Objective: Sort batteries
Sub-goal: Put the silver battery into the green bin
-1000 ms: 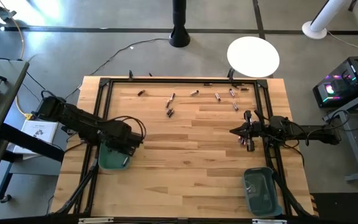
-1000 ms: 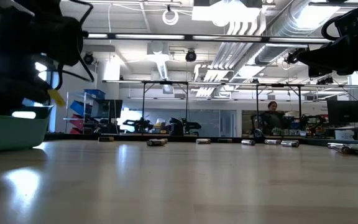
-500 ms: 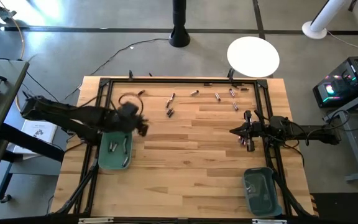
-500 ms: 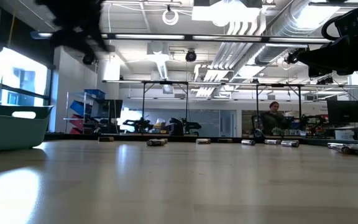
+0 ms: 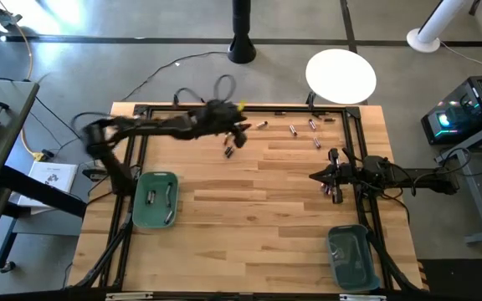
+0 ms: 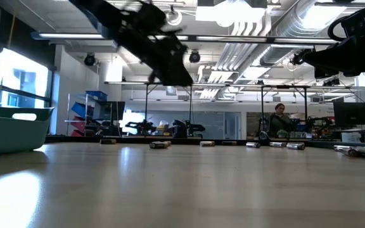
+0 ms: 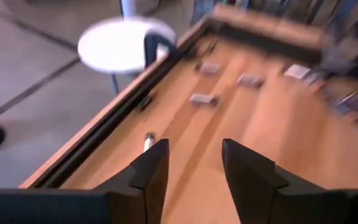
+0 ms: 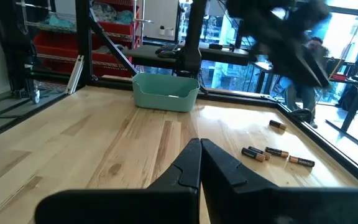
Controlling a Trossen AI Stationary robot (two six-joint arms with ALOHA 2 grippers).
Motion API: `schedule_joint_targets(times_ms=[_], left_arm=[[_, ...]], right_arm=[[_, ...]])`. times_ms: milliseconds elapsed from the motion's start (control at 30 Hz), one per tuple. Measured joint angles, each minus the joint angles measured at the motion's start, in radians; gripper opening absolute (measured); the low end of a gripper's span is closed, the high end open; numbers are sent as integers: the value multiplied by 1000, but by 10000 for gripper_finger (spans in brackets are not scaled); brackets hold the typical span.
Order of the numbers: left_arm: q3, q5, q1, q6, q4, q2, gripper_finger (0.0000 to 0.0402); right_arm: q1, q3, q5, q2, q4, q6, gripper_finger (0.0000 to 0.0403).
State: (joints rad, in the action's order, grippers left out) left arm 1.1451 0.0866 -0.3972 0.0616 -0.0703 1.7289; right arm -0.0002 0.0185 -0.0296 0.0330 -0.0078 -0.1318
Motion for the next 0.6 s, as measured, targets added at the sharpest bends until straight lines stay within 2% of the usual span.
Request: schedule_joint_targets(times_ms=[267,433,600], left_arm=[[443,-1,-37,-22,312,364,200],[623,-22,-42,33,420,507,209],[757,10,-41,64,515,597,205]], right_arm=[[0,0,0,0,0,0,0],[0,0,0,0,0,0,0],[0,0,0,0,0,0,0]])
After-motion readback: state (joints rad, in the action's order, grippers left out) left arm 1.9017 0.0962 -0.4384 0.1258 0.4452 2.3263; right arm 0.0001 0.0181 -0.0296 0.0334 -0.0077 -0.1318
